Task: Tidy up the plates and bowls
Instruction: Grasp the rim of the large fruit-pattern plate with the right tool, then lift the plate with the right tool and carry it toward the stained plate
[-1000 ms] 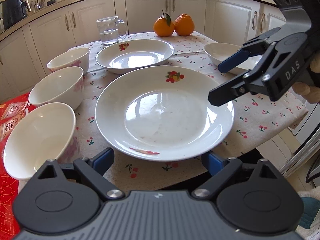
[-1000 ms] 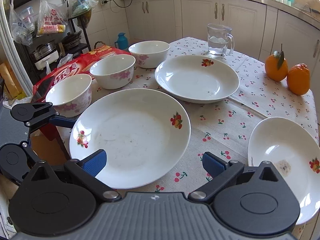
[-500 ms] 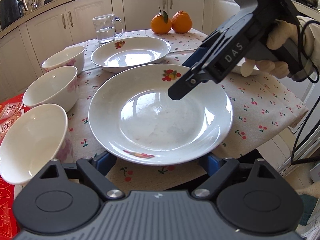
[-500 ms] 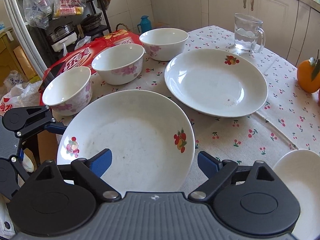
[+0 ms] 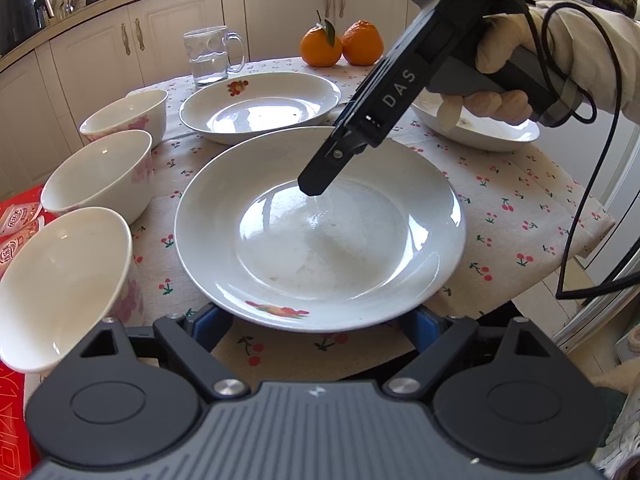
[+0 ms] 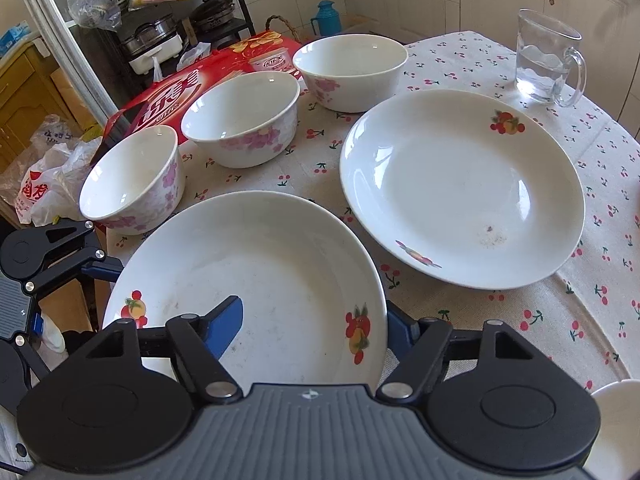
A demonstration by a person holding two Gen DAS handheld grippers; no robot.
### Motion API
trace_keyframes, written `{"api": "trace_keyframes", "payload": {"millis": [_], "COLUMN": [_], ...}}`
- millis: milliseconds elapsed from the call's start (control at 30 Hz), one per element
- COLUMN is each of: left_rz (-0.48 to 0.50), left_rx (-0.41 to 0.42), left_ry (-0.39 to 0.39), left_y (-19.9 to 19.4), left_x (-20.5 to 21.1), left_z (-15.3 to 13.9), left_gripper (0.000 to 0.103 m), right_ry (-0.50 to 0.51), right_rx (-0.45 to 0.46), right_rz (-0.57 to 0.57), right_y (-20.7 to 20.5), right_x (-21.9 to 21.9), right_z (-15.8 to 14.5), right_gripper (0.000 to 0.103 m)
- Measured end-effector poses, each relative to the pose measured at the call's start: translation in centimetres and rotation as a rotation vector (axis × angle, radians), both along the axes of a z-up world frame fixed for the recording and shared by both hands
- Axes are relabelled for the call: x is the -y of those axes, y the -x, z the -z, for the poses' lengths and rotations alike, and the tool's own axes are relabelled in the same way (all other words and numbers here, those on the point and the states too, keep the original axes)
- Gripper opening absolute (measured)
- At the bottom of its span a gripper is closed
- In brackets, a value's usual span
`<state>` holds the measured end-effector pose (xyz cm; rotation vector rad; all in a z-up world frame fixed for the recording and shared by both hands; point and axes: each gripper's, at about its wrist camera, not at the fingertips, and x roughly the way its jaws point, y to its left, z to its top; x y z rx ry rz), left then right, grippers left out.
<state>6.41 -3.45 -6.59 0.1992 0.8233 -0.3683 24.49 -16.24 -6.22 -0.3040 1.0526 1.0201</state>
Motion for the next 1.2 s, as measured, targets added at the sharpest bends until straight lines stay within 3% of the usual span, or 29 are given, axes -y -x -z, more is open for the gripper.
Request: {"api": "trace_keyframes", "payload": {"millis": [267, 1200], "left_rz": [0.005, 0.091], "left_rx": [-0.006, 0.001], "left_ry": [0.018, 0.004], "left_y": [-0.1, 0.3], "left_x": [-0.1, 0.8], "left_z": [0.1, -1.5], "left_gripper": [0.089, 0.088], "right_ry": [-0.004, -0.017], "right_rx": [-0.044, -0.005], "right_rz": [-0.012, 0.048], "right_y": [-0.8, 1.2], "right_x": [-0.2, 2.1], "right_z": [0.3, -1.5], "right_gripper": [0.077, 0.078]}}
